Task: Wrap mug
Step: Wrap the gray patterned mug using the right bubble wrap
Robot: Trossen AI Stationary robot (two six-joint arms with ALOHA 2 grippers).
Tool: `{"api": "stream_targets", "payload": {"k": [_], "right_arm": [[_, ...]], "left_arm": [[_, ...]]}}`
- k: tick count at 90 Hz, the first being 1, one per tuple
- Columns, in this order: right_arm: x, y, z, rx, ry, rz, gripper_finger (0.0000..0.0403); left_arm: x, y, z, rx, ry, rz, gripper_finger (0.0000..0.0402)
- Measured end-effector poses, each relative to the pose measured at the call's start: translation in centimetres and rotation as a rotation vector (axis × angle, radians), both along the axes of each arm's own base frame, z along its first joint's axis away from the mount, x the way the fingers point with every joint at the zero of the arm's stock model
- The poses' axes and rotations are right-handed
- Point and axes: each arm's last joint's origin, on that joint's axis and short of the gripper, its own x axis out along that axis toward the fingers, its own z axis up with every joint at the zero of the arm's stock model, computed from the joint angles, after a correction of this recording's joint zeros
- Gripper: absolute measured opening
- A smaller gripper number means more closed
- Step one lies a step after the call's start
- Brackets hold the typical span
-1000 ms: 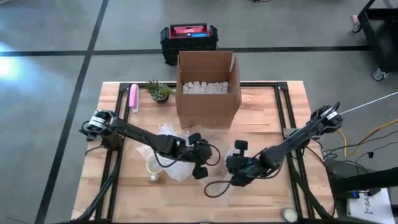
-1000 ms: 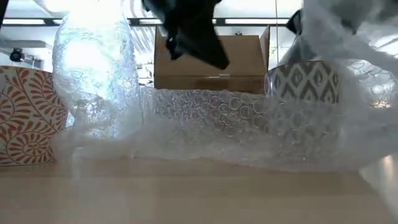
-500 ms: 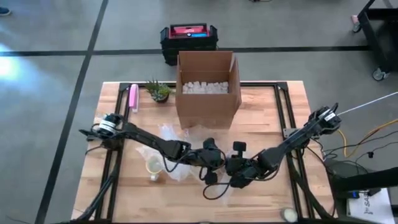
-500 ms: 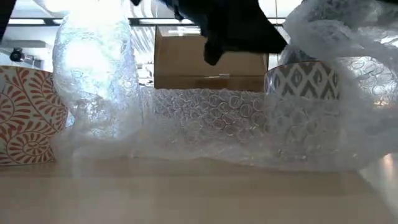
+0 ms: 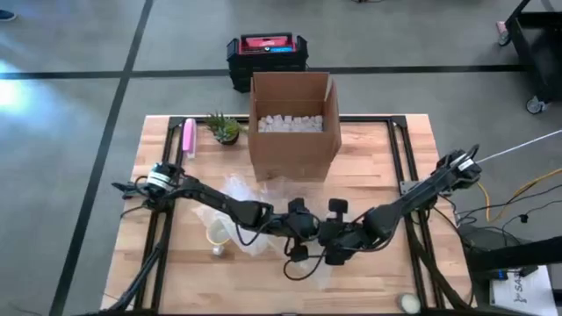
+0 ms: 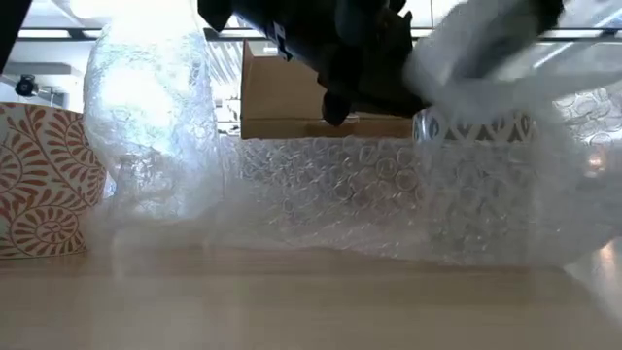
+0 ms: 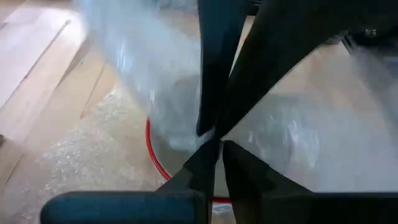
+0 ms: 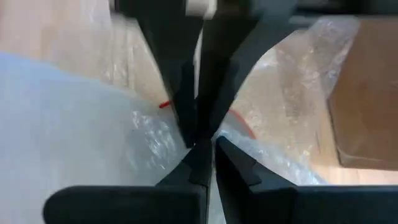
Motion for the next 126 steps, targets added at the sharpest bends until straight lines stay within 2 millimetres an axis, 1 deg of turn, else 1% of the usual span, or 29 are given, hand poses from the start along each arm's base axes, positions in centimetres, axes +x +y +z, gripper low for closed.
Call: {"api": "stream_targets", "payload": {"k": [17,24,33,41,49,60,67,76,89,95,115,126], "right_arm": [[0.0,0.2,3.3,0.011,0.055,0.043,0.0047],[-0.3,0.2,4.7,0.077,0.09,0.071,0.0069],[-0.6,0.8,5.1,0.189,0.126,0.131,0.0092],[-0.8,1.4,4.3,0.189,0.128,0.163,0.0105],[-0.5,1.4,2.5,0.147,0.139,0.185,0.0108],[0.0,-0.2,-0.3,0.063,0.207,0.13,0.0093],[0.4,-1.5,-1.9,0.054,0.25,0.076,0.0075],[0.8,-2.6,-3.4,0.059,0.282,0.045,0.0048],[0.9,-2.8,-4.0,0.055,0.296,0.048,0.0012],[1.2,-2.7,-3.9,0.063,0.276,0.057,0.0004],[1.4,-2.6,-3.6,0.068,0.258,0.068,0.0008],[1.5,-2.5,-3.6,0.072,0.247,0.069,0.0008]], "left_arm": [[0.0,0.0,-0.1,-0.007,0.006,0.01,0.002],[0.0,0.0,-0.1,-0.007,0.007,0.01,0.002],[0.0,0.0,-0.1,-0.007,0.007,0.01,0.002],[0.0,0.0,-0.1,-0.007,0.008,0.01,0.002],[0.0,0.0,-0.1,-0.007,0.009,0.009,0.002],[-0.1,0.0,-0.1,-0.007,0.01,0.009,0.002],[-0.1,0.1,0.0,-0.007,0.01,0.009,0.002],[-0.4,0.1,0.7,-0.009,0.004,0.006,0.002],[-1.1,0.1,2.3,-0.017,-0.018,0.002,0.002],[-1.4,-0.1,3.2,-0.024,-0.038,-0.008,0.002],[-1.8,-1.2,3.9,-0.006,-0.063,-0.054,0.002],[-1.7,-1.5,4.4,-0.008,-0.114,-0.076,0.002]]}}
